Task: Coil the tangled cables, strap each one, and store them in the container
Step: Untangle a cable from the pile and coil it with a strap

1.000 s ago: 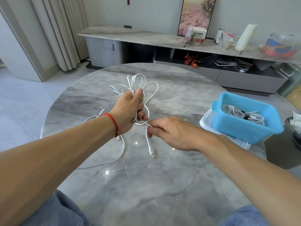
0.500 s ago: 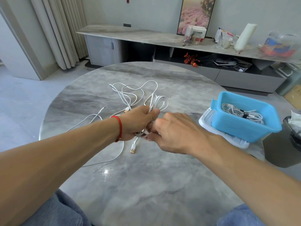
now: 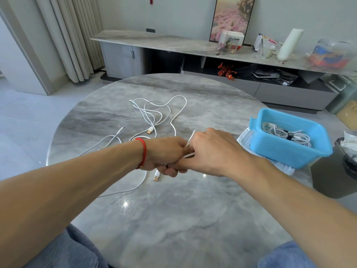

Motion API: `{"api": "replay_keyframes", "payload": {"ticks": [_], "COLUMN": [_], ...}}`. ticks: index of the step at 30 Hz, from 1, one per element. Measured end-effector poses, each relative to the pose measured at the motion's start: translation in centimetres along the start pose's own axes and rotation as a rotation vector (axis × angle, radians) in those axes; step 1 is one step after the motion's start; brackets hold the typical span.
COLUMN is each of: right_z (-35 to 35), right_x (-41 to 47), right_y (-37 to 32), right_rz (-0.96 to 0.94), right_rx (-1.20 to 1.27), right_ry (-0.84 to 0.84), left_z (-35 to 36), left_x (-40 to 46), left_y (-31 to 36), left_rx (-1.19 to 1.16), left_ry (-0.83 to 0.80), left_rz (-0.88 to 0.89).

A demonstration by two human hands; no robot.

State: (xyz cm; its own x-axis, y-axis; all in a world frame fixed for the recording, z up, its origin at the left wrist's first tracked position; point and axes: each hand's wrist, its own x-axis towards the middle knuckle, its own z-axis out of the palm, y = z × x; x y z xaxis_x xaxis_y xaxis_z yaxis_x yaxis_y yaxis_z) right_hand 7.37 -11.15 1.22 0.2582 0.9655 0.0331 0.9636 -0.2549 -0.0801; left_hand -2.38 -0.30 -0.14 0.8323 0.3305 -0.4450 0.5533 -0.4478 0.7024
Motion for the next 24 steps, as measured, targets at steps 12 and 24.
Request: {"api": "replay_keyframes", "payload": {"ticks": [12, 24], "right_z": [-0.5, 0.3], "right_x": [-0.6, 0.9], "right_y": [7.2, 5.1], "right_rz": [0.131, 0.384], "right_rx": [0.423, 0.940], "right_ry": [0.090, 0.405], "left_z": [-2.3, -0.5], "left_x": [1.0, 1.6], "left_y": [-2.3, -1.7], "left_rx": [-0.417, -0.173], "left_ry": [-0.029, 0.171], "left_rz": [0.020, 0.333]}}
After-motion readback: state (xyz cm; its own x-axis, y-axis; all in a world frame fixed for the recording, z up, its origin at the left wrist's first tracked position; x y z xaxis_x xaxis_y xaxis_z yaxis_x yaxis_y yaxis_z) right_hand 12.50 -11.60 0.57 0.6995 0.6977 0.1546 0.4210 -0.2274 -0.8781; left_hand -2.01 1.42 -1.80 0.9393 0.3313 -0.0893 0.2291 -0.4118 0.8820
